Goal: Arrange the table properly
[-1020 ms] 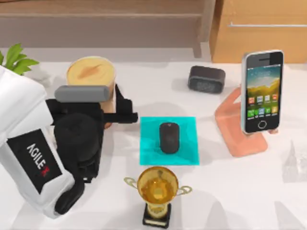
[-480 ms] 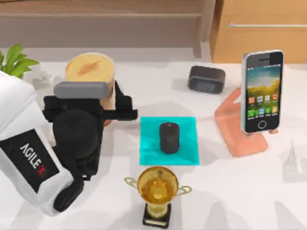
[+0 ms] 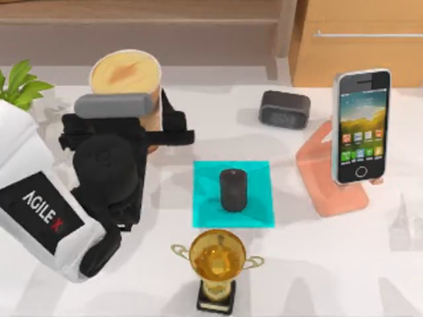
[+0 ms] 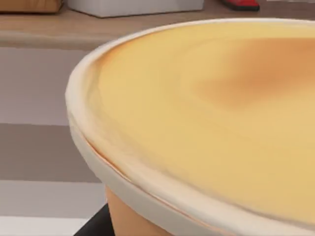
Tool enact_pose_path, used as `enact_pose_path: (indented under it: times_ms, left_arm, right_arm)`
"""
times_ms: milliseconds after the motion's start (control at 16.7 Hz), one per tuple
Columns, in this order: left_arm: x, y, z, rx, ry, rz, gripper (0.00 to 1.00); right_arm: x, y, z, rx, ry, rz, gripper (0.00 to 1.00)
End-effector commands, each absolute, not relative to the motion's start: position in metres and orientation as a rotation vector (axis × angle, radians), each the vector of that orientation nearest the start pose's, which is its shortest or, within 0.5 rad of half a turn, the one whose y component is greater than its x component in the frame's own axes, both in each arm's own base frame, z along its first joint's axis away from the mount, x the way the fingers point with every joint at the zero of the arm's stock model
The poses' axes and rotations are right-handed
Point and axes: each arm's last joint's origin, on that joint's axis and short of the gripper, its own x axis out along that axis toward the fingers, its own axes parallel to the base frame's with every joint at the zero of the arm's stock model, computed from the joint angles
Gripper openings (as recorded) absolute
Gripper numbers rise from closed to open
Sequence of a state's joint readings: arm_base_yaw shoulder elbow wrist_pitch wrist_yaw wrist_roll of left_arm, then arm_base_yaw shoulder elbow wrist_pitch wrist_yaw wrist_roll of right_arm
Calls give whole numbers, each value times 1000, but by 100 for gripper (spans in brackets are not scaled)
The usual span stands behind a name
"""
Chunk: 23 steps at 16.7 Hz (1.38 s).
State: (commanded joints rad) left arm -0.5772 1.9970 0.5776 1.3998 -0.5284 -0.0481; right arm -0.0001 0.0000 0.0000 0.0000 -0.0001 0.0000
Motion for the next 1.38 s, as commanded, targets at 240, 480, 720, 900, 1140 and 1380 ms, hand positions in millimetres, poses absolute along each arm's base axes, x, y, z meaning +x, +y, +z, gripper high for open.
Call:
enact_pose_path:
  times_ms: [240, 480, 720, 900, 1140, 1380]
  left_arm:
    - [313, -183, 147, -98, -69, -38, 0]
    - [351, -207, 196, -115, -114, -59, 0]
    - [389, -223, 234, -95, -87, -63, 0]
    - [415, -229, 250, -66, -31, -53, 0]
    - [442, -234, 257, -31, 48, -37, 0]
    - [454, -237, 253, -8, 98, -27, 0]
  right_arm:
    - [106, -1, 160, 0, 0, 0, 100]
    - [106, -1, 160, 0, 0, 0, 100]
    - [106, -1, 160, 0, 0, 0, 100]
    - [106, -1, 160, 0, 0, 0, 100]
    - [106, -1, 160, 0, 0, 0, 100]
    - [106, -1, 160, 0, 0, 0, 100]
